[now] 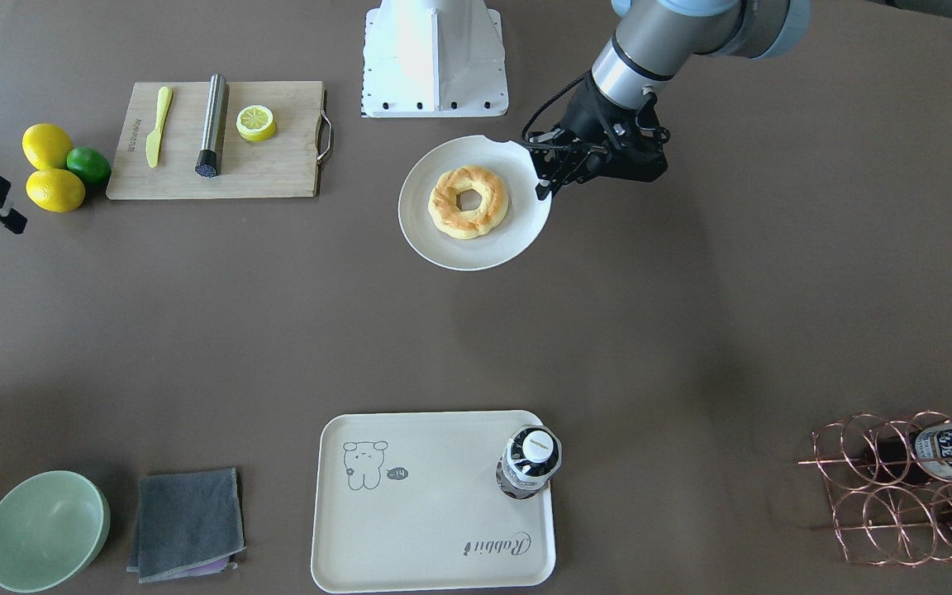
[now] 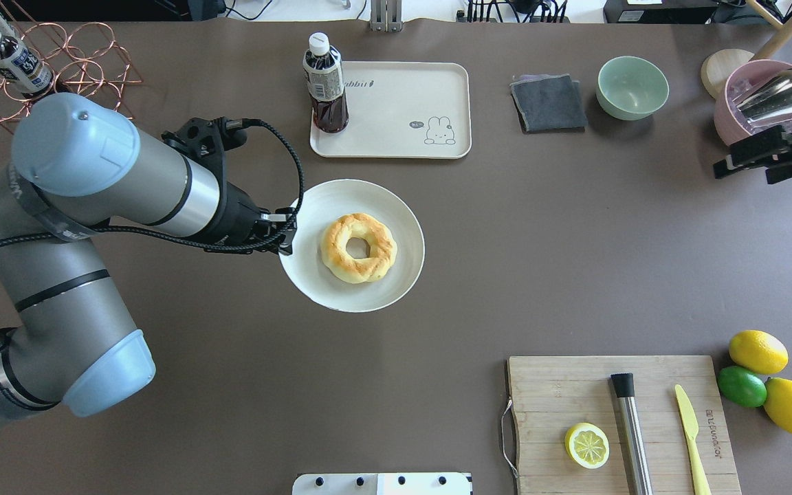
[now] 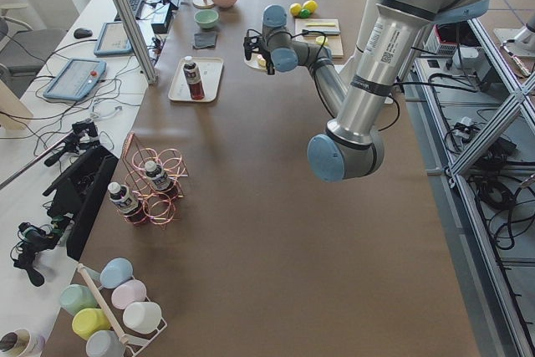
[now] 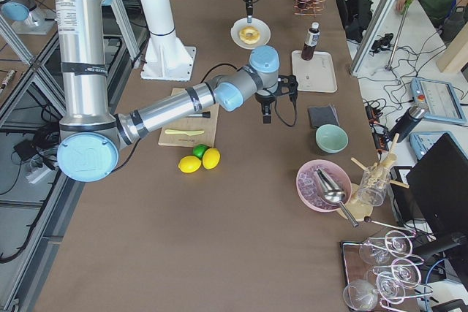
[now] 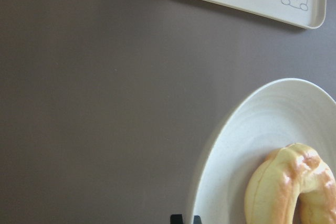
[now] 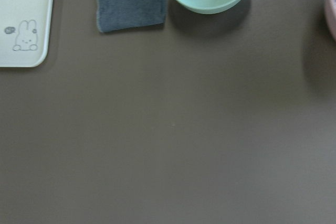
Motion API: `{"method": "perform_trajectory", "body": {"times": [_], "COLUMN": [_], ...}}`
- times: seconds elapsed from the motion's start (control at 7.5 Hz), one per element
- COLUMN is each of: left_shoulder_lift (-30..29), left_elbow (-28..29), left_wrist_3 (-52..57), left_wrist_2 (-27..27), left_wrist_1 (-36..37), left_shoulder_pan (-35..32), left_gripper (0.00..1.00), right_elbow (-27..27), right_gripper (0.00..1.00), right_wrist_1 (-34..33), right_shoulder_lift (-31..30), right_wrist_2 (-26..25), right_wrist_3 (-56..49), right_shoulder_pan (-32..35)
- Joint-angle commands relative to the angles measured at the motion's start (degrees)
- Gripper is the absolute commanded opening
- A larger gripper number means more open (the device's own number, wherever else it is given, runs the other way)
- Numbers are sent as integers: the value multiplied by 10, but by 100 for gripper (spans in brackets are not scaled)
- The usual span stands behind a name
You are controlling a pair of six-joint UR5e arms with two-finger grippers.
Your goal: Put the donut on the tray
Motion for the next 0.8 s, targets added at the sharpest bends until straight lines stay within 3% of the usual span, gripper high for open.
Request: {"method": "perform_trajectory", "body": {"times": [0.0, 0.27, 0.4, 0.67], "left_shoulder_lift": [-65, -90, -95, -107], "left_elbow": [10, 22, 24, 25], "left_wrist_3": [-63, -79, -79, -80], "left_wrist_2": [34, 58, 86, 93], "left_wrist_1": [18, 19, 19, 20], "left_shoulder_pan": [47, 62, 80, 85], "left_gripper": [0, 0, 0, 0], "right_elbow": [27, 42, 44, 51], "right_gripper": [100, 100, 100, 99], "right_wrist_1": [32, 32, 32, 31], "right_shoulder_lift": [65, 125, 140, 155], "right_wrist_2": [-13, -54, -83, -125], "right_wrist_3": [215, 316, 347, 391], "right_shoulder_pan": [-99, -167, -201, -251]}}
